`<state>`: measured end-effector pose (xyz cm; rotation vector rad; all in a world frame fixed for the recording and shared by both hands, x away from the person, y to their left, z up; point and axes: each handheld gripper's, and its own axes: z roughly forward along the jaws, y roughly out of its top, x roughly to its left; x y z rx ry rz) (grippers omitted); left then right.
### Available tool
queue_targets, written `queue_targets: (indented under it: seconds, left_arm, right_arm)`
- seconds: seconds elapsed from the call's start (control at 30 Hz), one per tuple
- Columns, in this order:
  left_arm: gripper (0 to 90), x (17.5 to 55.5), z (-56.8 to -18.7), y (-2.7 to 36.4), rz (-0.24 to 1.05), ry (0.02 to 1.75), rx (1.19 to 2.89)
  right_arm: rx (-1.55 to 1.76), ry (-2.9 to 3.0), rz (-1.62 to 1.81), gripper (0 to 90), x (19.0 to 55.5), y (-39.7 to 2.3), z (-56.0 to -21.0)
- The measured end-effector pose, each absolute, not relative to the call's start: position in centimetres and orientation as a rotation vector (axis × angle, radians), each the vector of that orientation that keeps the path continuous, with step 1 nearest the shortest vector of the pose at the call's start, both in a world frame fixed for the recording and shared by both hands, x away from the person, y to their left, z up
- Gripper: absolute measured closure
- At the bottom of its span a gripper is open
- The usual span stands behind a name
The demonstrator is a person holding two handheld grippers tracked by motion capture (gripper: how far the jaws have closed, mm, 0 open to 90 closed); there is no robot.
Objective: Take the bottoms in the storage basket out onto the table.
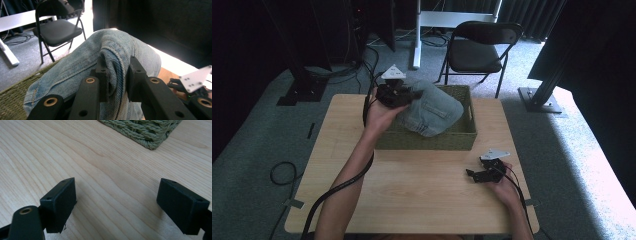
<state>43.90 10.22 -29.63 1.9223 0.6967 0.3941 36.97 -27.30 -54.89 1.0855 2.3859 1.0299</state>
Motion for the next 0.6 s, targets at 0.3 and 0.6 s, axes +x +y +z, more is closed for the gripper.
queue_targets:
  seconds: [0.3,0.6]
  left_arm:
    - [75.7,41.4,-30.2,10.9,0.369,0.678,1.894]
    - [75.7,39.1,-31.1,10.9,0.365,0.661,1.909]
  right_arm:
    - [1.084,2.387,1.029,15.7,37.0,-27.3,-54.9]
    - [1.085,2.387,1.03,15.6,37.0,-27.3,-54.9]
